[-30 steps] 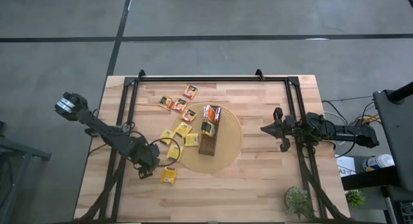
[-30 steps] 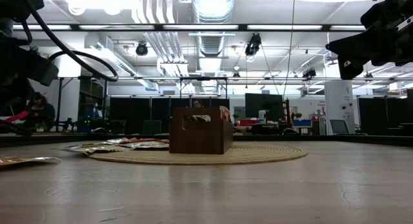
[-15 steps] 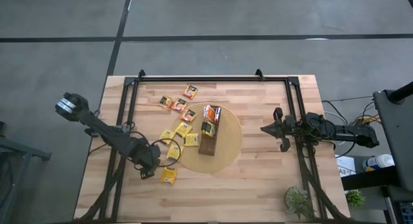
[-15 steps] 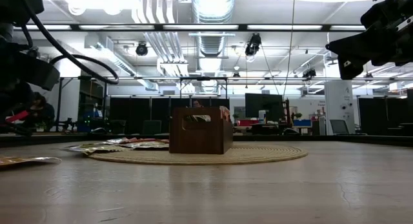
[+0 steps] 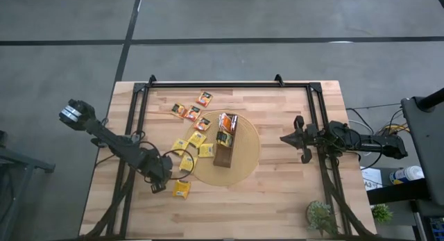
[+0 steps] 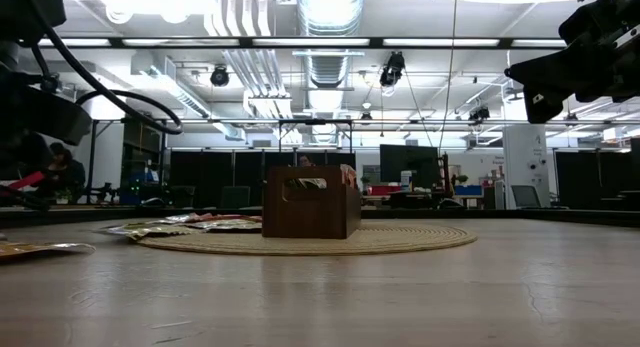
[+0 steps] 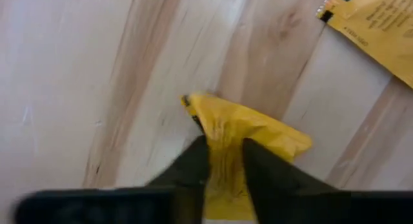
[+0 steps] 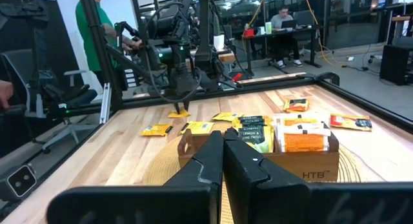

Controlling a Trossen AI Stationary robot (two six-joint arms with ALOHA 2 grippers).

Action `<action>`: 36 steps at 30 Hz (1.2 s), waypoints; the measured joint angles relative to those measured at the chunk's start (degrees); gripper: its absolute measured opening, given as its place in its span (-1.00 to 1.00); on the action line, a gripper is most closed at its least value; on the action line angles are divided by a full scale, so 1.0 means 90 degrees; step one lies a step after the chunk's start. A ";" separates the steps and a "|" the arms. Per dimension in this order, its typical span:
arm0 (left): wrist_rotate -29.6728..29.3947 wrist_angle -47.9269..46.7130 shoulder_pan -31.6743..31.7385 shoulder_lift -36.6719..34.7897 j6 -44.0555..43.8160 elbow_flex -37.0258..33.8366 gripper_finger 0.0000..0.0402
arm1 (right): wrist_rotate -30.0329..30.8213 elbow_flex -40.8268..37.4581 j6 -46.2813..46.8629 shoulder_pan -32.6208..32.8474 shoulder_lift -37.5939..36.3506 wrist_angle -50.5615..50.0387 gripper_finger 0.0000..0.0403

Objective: Pick & Place Tea
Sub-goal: Put the orange tea bag into the bottom section of the wooden organizer

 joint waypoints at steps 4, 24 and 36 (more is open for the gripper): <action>0.0005 0.0041 -0.0002 0.0005 -0.0074 -0.0005 -0.94 | 0.0000 0.0000 0.0007 -0.0002 -0.0001 -0.0001 -0.96; -0.1824 -0.1506 0.0132 -0.0515 0.0840 0.1726 -1.00 | -0.0002 0.0000 0.0000 -0.0001 -0.0002 -0.0001 -0.96; -0.5139 -0.0978 0.0587 -0.0510 0.4236 0.2257 -1.00 | -0.0002 0.0000 0.0010 -0.0002 -0.0002 0.0001 -0.96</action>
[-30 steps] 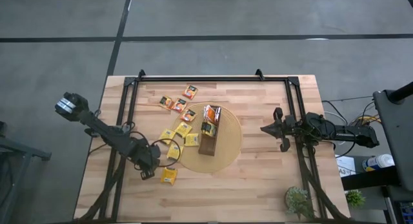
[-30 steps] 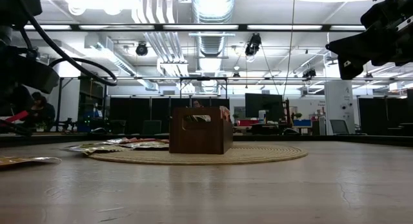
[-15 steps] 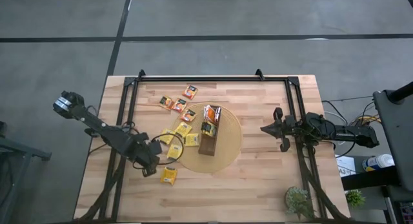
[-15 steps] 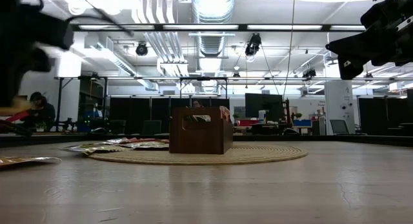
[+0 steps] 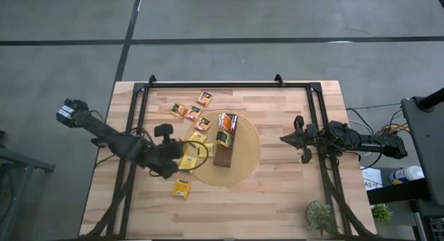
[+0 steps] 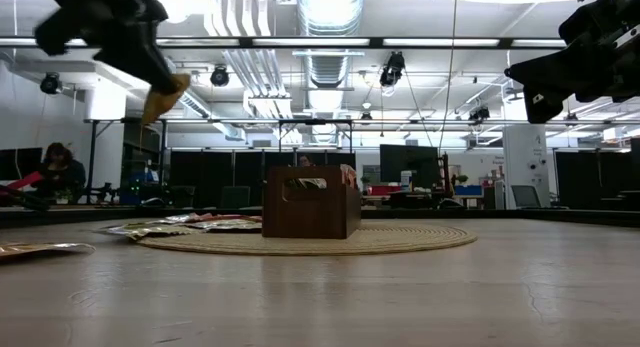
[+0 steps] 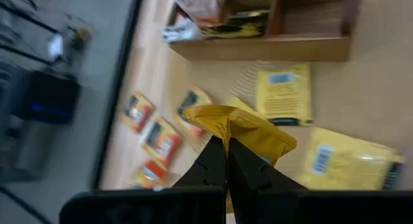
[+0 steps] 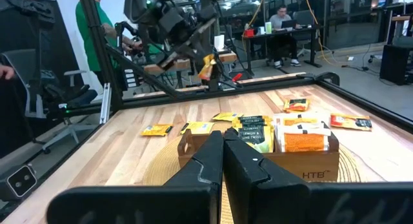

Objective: Pick & Place Tea
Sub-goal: Put the orange tea bag into the bottom section of the wooden organizer

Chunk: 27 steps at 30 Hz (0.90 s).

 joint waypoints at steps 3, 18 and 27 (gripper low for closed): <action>-0.0033 0.0339 0.0271 0.0000 0.0560 -0.0054 -1.00 | 0.0002 -0.0002 -0.0009 0.0002 0.0000 -0.0001 -0.96; 0.0598 0.2832 0.1513 0.0000 0.3129 -0.0074 -1.00 | 0.0002 0.0000 0.0002 0.0000 0.0000 -0.0001 -0.96; 0.1660 0.4415 0.2097 -0.0007 0.4176 -0.0014 -1.00 | 0.0002 0.0000 0.0002 0.0002 0.0000 -0.0002 -0.96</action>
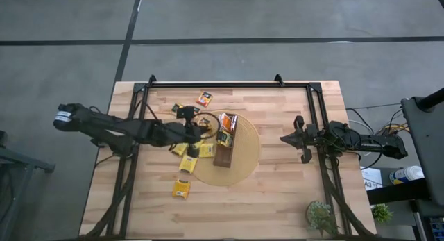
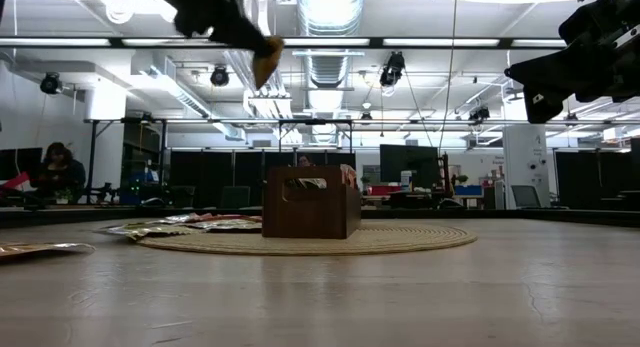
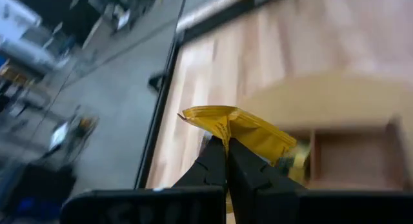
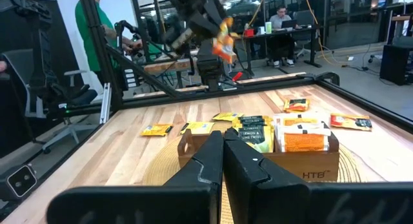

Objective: Pick & Place Tea
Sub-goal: Put the orange tea bag into the bottom section of the wooden organizer

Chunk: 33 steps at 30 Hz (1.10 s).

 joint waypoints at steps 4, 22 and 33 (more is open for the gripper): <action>0.1033 0.0649 0.0246 -0.0005 0.0206 0.0142 -1.00 | 0.0000 0.0000 0.0000 0.0000 0.0001 0.0001 -0.96; 0.4118 0.1044 0.1267 -0.0012 -0.0049 0.1377 -1.00 | -0.0002 -0.0002 0.0014 -0.0002 0.0002 0.0129 -0.96; 0.6199 0.1073 0.1693 -0.0002 -0.1097 0.1407 -1.00 | 0.0217 -0.0002 0.1601 -0.0002 0.0004 0.1081 -0.96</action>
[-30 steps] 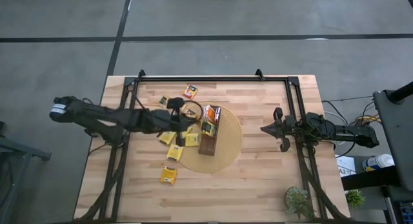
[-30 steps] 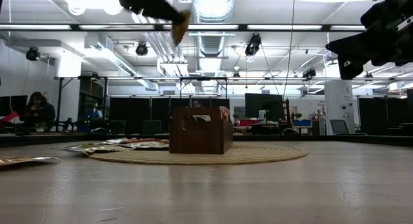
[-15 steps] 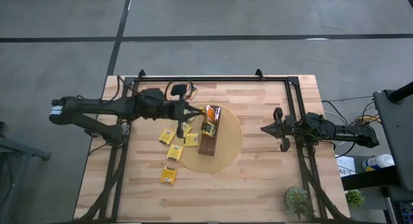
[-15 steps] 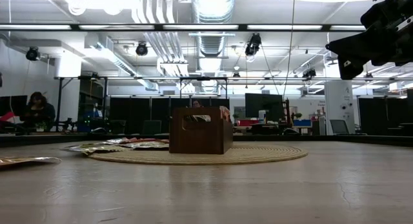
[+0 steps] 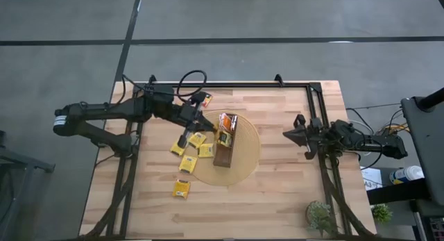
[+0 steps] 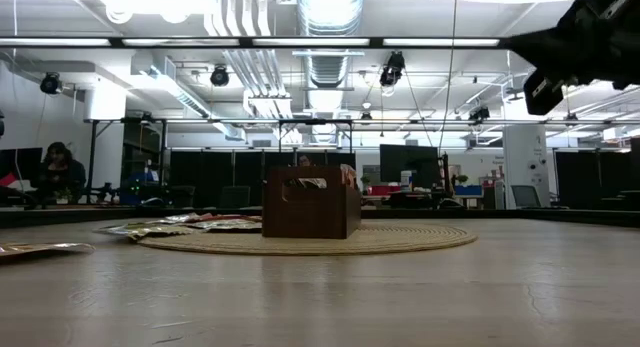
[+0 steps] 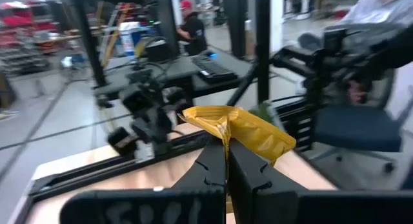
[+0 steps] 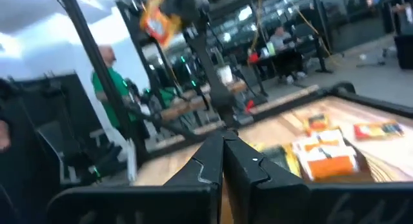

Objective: Pick & Place Tea
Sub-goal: Put the orange tea bag into the bottom section of the wooden organizer

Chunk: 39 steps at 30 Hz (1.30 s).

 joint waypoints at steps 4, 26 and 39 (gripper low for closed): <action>0.0169 0.0120 0.0086 0.0002 -0.0212 -0.0002 -1.00 | 0.0550 0.0000 0.0588 0.0000 -0.0004 0.0381 -0.96; 0.0115 0.0454 0.0121 0.0007 -0.1010 -0.0010 -1.00 | 0.2464 0.0757 0.2392 -0.0002 0.1697 0.1626 -0.75; 0.0115 0.0452 0.0121 0.0007 -0.1045 -0.0010 -1.00 | 0.1398 0.3063 0.1731 -0.0070 0.4499 0.1579 -0.25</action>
